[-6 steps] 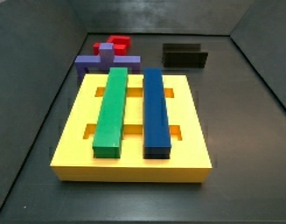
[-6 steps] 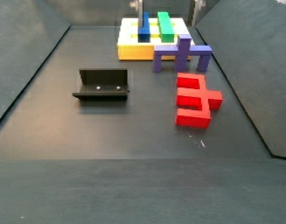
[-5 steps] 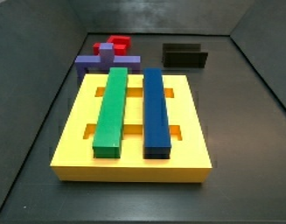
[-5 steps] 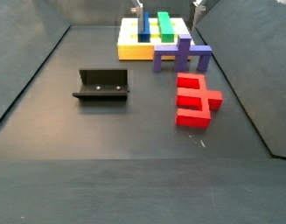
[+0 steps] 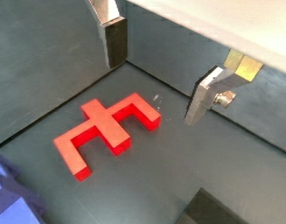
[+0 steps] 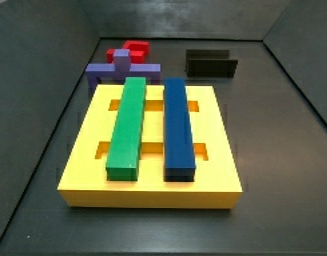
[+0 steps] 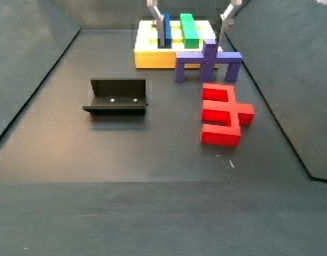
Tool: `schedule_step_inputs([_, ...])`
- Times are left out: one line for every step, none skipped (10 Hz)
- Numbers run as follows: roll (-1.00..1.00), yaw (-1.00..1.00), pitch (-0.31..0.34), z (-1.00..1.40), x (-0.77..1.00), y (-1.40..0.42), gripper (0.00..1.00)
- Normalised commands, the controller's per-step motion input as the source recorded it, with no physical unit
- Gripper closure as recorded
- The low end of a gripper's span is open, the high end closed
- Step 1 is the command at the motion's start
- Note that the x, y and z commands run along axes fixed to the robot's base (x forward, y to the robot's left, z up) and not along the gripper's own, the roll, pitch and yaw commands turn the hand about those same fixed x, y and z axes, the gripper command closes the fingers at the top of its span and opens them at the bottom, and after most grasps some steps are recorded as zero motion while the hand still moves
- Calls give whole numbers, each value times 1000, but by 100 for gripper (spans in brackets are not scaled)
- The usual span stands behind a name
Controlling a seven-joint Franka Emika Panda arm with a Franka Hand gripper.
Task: Pick up the purple object. Move up. Move to above the board. Insert the purple object.
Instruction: Pick up the purple object.
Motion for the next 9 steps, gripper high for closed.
schedule_step_inputs([-77,-517,-47,-189,-120,86,0])
schedule_step_inputs([-76,-557,-40,-137,-200,91,0])
schedule_step_inputs([-79,-491,-16,-20,-89,29,0])
schedule_step_inputs([-109,-474,-33,0,0,0,0])
schedule_step_inputs([-91,-383,-4,0,217,-246,0])
schedule_step_inputs([0,0,0,106,160,-649,0])
schedule_step_inputs([60,226,0,71,14,-751,0])
schedule_step_inputs([33,326,0,54,0,-703,0])
schedule_step_inputs([39,397,-16,14,-9,-657,0])
